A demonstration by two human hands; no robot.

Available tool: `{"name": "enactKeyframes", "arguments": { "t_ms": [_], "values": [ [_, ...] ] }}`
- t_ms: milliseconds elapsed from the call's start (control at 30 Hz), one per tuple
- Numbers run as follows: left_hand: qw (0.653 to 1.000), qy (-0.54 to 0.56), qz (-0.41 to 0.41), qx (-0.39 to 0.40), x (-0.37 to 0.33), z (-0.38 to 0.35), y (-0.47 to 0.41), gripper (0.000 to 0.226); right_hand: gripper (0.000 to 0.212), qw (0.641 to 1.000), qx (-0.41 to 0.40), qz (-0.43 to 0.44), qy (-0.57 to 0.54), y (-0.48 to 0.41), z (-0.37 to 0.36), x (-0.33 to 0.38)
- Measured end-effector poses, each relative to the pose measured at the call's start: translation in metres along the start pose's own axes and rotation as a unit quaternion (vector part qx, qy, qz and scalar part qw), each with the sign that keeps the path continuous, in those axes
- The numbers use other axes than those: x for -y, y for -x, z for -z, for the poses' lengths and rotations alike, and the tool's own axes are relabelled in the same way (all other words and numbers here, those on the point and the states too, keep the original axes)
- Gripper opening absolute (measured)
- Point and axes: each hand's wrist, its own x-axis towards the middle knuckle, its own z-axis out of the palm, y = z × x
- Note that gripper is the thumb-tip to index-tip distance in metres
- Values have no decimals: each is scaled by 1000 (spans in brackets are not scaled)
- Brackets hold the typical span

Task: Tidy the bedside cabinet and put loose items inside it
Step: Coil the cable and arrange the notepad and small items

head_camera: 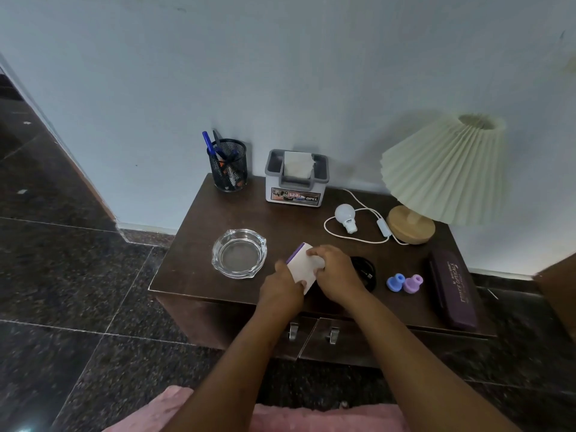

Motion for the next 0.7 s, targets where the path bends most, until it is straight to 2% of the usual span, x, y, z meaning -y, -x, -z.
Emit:
{"name": "enactKeyframes", "arguments": {
  "t_ms": [233, 367, 567, 700],
  "values": [
    [998, -62, -3, -19, -2, -6, 2, 49, 45, 999, -36, 24, -14, -4, -10, 3],
    [996, -90, 10, -1, -5, -6, 3, 59, 43, 998, -46, 49, -22, -1, -12, 6],
    [997, -75, 12, -7, -10, -7, 17, 50, 34, 995, -65, 70, -21, 29, 3, 2],
    [999, -42, -17, -17, -4, -14, 39, 45, 26, 997, -50, 42, -35, 72, 13, -8]
  ]
}}
